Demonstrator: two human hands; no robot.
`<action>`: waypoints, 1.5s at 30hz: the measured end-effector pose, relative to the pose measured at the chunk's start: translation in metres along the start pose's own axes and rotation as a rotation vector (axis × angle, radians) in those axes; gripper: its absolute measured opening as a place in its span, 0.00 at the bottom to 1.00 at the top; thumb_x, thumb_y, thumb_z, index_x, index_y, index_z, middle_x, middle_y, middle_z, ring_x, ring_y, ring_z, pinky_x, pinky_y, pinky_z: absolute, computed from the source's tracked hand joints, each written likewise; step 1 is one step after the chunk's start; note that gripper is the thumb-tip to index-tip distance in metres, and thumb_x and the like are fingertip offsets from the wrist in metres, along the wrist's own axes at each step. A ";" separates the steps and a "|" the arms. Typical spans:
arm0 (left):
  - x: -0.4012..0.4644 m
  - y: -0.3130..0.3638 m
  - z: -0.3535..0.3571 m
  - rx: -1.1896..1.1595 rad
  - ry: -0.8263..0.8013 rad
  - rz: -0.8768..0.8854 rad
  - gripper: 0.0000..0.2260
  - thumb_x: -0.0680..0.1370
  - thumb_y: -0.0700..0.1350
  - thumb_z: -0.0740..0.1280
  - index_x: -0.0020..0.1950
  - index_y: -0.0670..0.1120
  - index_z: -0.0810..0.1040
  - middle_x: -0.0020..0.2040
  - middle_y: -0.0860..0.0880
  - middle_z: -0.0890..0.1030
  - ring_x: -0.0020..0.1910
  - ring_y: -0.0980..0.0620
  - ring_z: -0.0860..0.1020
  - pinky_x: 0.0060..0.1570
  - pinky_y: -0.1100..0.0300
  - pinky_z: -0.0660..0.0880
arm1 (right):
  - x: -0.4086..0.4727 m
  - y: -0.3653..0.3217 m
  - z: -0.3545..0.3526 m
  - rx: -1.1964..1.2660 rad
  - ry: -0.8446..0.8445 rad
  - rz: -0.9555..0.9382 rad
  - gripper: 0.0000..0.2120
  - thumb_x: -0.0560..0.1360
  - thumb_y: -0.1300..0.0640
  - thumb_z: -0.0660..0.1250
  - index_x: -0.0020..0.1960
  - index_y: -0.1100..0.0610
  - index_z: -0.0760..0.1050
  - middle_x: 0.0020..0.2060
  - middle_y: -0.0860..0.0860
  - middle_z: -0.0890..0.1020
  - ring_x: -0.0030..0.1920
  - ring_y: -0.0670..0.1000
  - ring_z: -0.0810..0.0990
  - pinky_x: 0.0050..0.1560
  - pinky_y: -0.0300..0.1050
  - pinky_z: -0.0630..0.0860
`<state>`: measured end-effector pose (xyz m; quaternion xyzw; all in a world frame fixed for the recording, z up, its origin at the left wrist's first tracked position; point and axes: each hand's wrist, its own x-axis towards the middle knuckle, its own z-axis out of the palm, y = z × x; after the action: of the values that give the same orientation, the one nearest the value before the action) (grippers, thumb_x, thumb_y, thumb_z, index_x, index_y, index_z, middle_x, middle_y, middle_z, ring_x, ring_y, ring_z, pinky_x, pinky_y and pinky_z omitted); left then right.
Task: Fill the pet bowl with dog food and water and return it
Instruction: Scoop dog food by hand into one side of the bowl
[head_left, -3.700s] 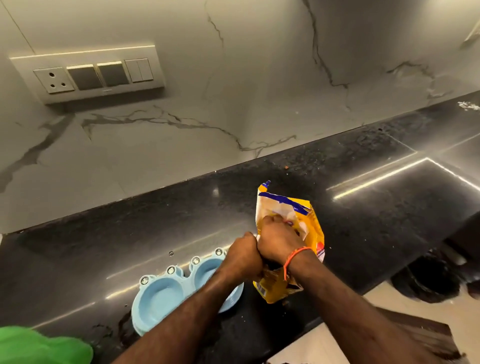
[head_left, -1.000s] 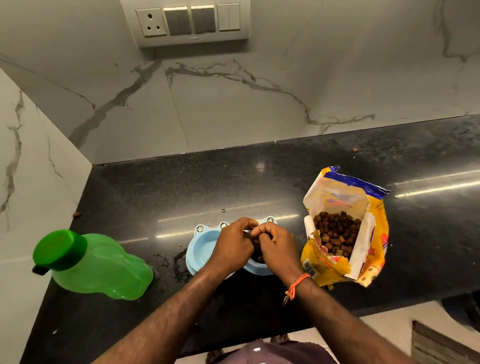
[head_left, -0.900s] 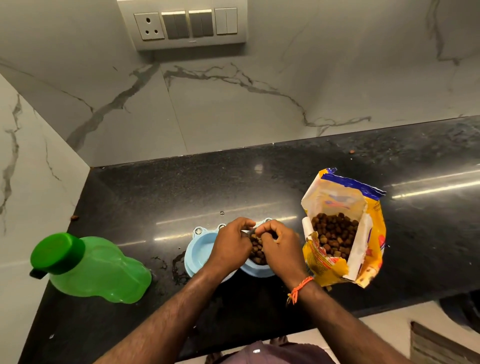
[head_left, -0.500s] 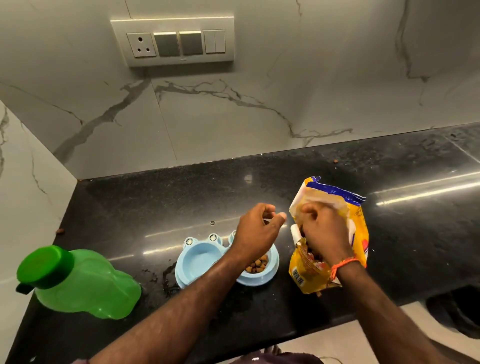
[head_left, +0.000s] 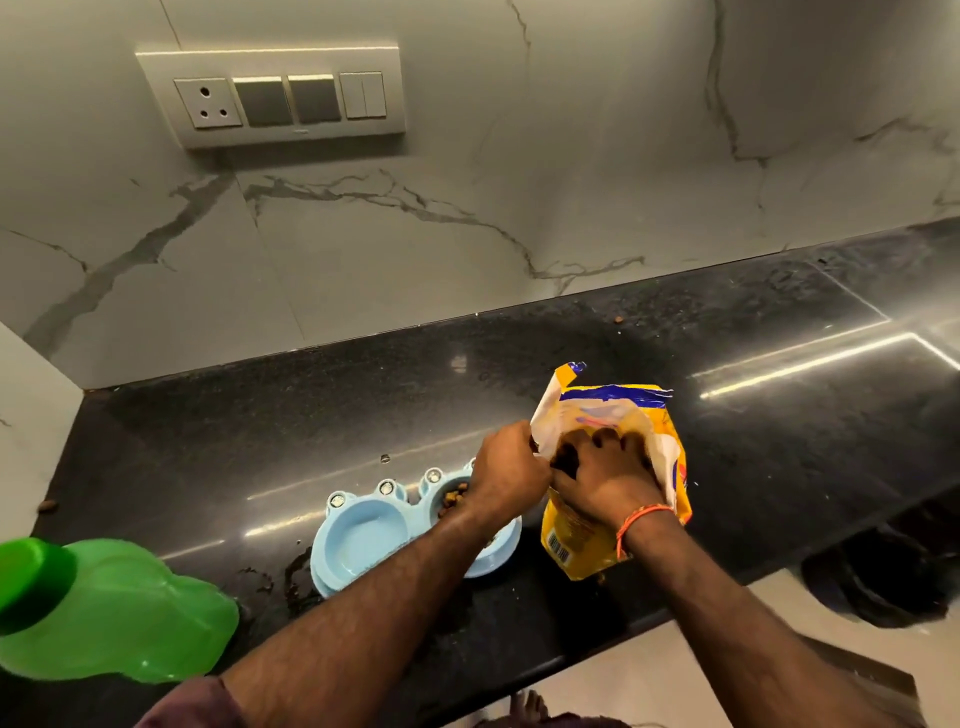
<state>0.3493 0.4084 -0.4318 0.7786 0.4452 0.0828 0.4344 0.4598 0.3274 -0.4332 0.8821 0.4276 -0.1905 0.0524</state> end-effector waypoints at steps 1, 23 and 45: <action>0.001 0.000 0.000 0.002 -0.008 -0.001 0.11 0.73 0.39 0.69 0.54 0.47 0.83 0.49 0.47 0.87 0.47 0.45 0.84 0.48 0.49 0.83 | -0.001 0.000 -0.002 -0.008 -0.009 0.003 0.29 0.80 0.34 0.56 0.76 0.47 0.62 0.76 0.57 0.65 0.76 0.61 0.62 0.77 0.61 0.53; -0.006 0.007 -0.012 0.030 -0.035 0.056 0.12 0.75 0.42 0.70 0.59 0.47 0.81 0.52 0.48 0.86 0.49 0.48 0.83 0.47 0.54 0.81 | -0.004 0.001 -0.005 0.216 0.146 0.025 0.12 0.79 0.49 0.66 0.60 0.51 0.79 0.61 0.52 0.81 0.61 0.54 0.78 0.65 0.50 0.74; -0.029 -0.017 -0.048 -0.410 0.032 -0.126 0.22 0.70 0.48 0.69 0.65 0.47 0.79 0.54 0.48 0.84 0.54 0.49 0.83 0.58 0.45 0.82 | -0.044 -0.027 -0.054 1.539 -0.197 0.025 0.06 0.74 0.66 0.60 0.41 0.60 0.75 0.29 0.55 0.74 0.24 0.47 0.70 0.20 0.35 0.62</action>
<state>0.2967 0.4189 -0.4077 0.6433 0.4737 0.1569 0.5806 0.4294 0.3258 -0.3647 0.6540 0.1582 -0.5107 -0.5352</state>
